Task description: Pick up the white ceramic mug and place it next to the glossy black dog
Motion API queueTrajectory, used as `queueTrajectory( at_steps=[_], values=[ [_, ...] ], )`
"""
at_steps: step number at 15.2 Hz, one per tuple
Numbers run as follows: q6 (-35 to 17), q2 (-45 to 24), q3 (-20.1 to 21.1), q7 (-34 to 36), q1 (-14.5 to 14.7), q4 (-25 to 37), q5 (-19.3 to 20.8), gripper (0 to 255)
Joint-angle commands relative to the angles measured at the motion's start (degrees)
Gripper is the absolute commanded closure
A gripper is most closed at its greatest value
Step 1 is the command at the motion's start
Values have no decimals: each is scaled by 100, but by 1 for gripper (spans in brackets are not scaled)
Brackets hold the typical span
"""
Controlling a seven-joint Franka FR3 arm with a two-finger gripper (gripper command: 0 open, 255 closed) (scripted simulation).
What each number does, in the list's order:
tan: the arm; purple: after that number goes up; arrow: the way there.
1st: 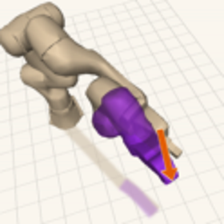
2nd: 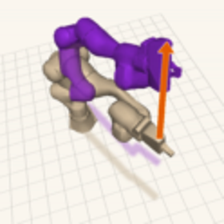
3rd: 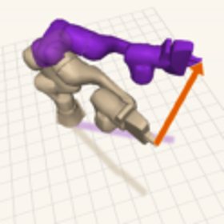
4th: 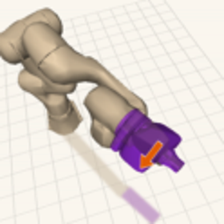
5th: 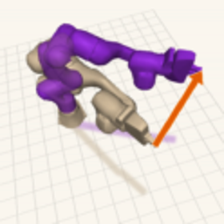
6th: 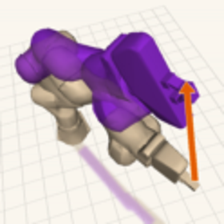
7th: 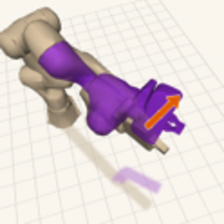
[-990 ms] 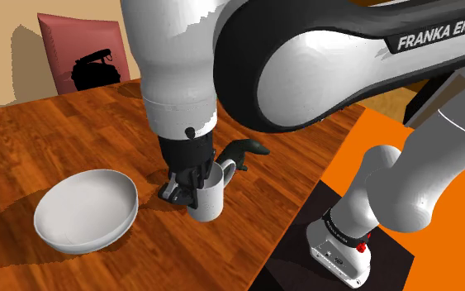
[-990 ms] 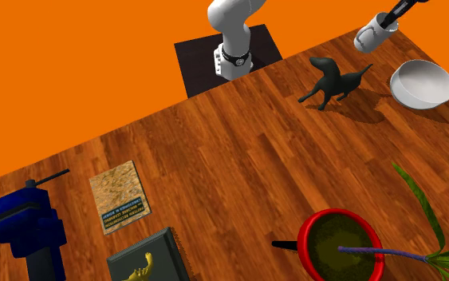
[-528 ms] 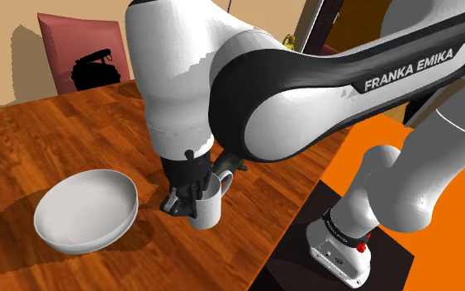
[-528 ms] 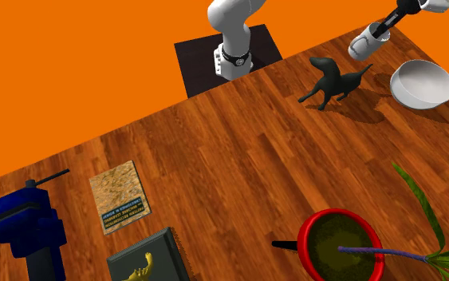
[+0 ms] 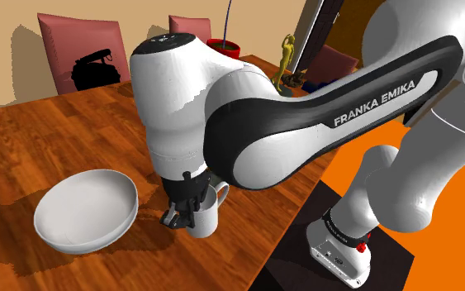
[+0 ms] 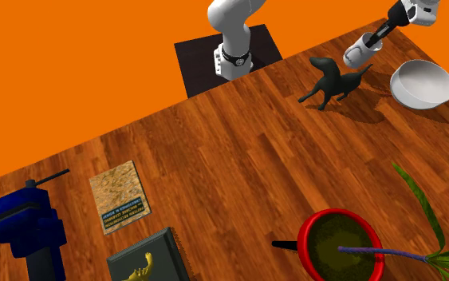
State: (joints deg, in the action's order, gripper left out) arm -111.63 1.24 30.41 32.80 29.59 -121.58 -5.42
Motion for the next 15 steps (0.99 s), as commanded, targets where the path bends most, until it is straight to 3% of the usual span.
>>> queueTrajectory(
  at_steps=[1, 8, 15],
  values=[
    [-170, -54, 8, 11, 6, -118, 21, 255],
    [-706, -348, 24, 92, 27, -394, 159, 255],
    [-706, -348, 24, 92, 27, -394, 159, 255]
  ],
)
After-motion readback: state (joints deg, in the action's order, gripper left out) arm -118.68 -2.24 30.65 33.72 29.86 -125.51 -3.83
